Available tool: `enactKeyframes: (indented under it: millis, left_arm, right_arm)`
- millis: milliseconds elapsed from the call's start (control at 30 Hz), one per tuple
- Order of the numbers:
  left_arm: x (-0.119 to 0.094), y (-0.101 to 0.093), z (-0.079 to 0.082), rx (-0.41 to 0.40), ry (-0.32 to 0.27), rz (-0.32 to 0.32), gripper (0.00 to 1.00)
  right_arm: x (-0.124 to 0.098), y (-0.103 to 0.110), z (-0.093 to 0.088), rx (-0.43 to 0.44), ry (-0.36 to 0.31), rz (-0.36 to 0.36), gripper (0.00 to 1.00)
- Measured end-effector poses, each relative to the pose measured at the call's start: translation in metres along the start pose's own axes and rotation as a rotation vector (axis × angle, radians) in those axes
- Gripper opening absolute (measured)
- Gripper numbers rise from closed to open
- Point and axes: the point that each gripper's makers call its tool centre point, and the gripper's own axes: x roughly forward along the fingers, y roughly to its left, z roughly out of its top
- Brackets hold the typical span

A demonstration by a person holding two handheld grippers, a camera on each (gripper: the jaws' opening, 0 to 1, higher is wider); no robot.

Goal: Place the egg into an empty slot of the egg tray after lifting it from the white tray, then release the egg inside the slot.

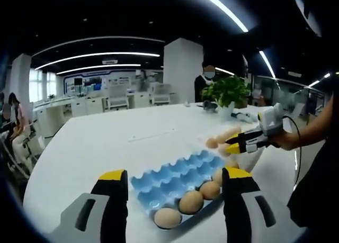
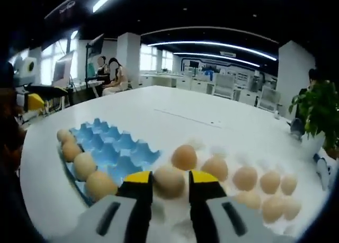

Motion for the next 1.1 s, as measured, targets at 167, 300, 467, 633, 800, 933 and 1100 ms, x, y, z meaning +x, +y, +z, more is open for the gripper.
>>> enactKeyframes:
  millis: [167,300,467,633,800,933,1100]
  left_arm:
    - [-0.001,0.001,-0.001,-0.004,0.003,0.003,0.71]
    - [0.000,0.002,-0.003,-0.007,0.007,0.005,0.70]
    - [0.001,0.002,-0.002,-0.005,0.001,0.000,0.70]
    - [0.000,0.002,0.000,-0.008,-0.006,-0.002,0.69]
    - [0.000,0.003,0.002,-0.011,-0.015,-0.002,0.68]
    - [0.000,0.003,0.004,-0.009,-0.022,-0.001,0.68]
    - [-0.001,0.003,0.002,-0.001,-0.016,0.000,0.68]
  right_arm:
    - [0.002,0.003,-0.011,-0.155,0.091,0.014,0.26]
    - [0.007,0.004,-0.012,-0.129,0.215,0.050,0.26]
    - [0.013,0.004,-0.015,-0.102,0.405,0.151,0.27]
    - [0.017,0.007,-0.016,-0.160,0.443,0.256,0.28]
    - [0.018,0.010,-0.016,-0.210,0.422,0.313,0.28]
    - [0.018,0.010,-0.016,-0.175,0.398,0.339,0.28]
    - [0.015,0.010,-0.015,-0.159,0.402,0.318,0.28]
